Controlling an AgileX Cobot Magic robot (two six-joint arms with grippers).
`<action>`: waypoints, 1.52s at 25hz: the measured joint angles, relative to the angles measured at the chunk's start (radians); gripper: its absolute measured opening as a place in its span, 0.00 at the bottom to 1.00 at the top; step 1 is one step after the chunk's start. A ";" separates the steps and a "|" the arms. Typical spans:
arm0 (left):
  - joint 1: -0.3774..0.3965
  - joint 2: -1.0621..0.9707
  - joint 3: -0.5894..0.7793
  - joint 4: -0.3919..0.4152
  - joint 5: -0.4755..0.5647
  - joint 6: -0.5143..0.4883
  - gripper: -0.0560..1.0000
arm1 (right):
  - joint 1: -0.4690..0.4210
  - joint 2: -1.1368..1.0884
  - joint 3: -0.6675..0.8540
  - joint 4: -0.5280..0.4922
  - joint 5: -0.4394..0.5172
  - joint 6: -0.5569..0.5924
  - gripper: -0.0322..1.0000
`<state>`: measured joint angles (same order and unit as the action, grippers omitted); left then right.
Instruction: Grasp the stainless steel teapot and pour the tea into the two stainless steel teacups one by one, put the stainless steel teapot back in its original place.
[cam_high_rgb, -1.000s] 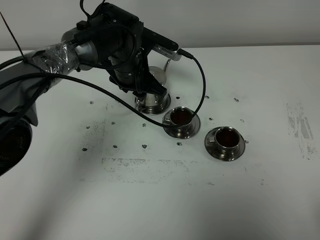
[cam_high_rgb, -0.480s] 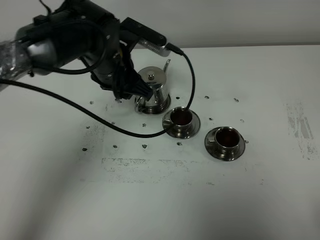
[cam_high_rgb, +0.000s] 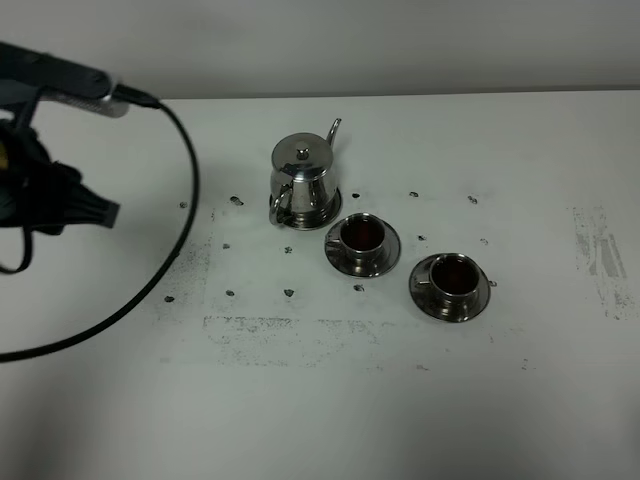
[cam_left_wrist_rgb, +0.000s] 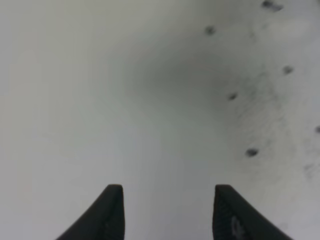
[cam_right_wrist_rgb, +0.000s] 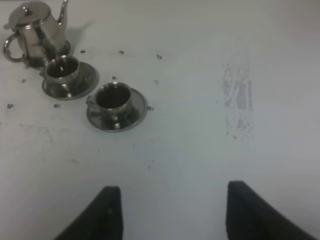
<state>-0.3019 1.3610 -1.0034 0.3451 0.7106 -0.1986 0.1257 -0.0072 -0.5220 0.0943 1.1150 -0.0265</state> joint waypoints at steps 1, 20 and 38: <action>0.027 -0.045 0.042 -0.004 -0.005 0.000 0.44 | 0.000 0.000 0.000 0.000 0.000 0.000 0.47; 0.390 -0.911 0.497 -0.258 0.238 0.090 0.44 | 0.000 0.000 0.000 0.000 0.000 0.000 0.47; 0.390 -1.267 0.547 -0.332 0.339 0.169 0.44 | 0.000 0.000 0.000 0.000 0.000 0.000 0.47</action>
<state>0.0877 0.0940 -0.4569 0.0134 1.0497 -0.0300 0.1257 -0.0072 -0.5220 0.0943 1.1150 -0.0265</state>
